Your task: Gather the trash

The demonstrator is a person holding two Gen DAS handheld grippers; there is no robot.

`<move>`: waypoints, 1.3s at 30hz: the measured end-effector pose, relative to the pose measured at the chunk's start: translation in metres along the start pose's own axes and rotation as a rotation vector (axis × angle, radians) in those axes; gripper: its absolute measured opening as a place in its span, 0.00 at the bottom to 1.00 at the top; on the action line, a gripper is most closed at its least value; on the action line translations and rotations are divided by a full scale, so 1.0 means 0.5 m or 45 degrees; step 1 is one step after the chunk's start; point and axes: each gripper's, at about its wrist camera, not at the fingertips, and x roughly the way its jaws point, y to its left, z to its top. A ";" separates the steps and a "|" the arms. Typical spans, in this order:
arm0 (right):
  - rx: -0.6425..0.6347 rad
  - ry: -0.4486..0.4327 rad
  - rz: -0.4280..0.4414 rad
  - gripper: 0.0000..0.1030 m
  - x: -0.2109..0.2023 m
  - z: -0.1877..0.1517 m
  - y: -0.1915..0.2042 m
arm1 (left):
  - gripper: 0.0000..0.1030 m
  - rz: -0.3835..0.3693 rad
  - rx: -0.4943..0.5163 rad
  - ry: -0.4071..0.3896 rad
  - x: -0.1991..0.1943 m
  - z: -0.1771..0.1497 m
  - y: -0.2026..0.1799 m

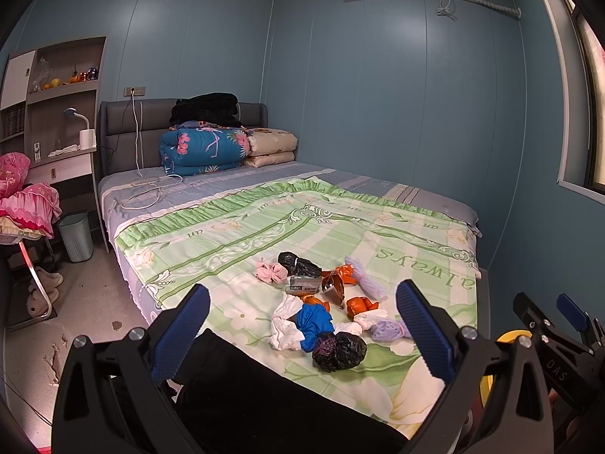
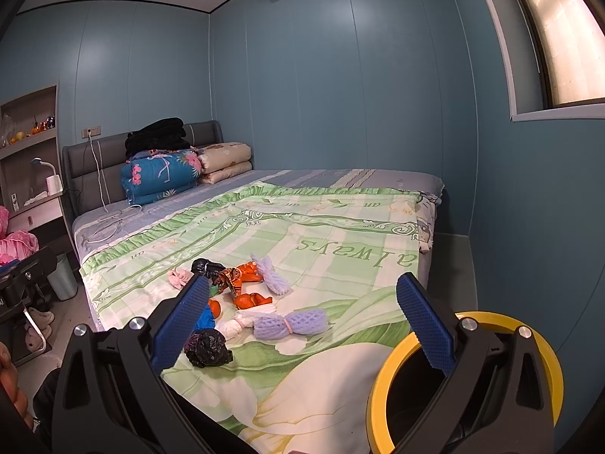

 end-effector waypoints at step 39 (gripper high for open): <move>0.009 0.010 0.003 0.93 0.002 -0.001 -0.003 | 0.92 -0.003 0.002 0.012 0.004 0.005 -0.003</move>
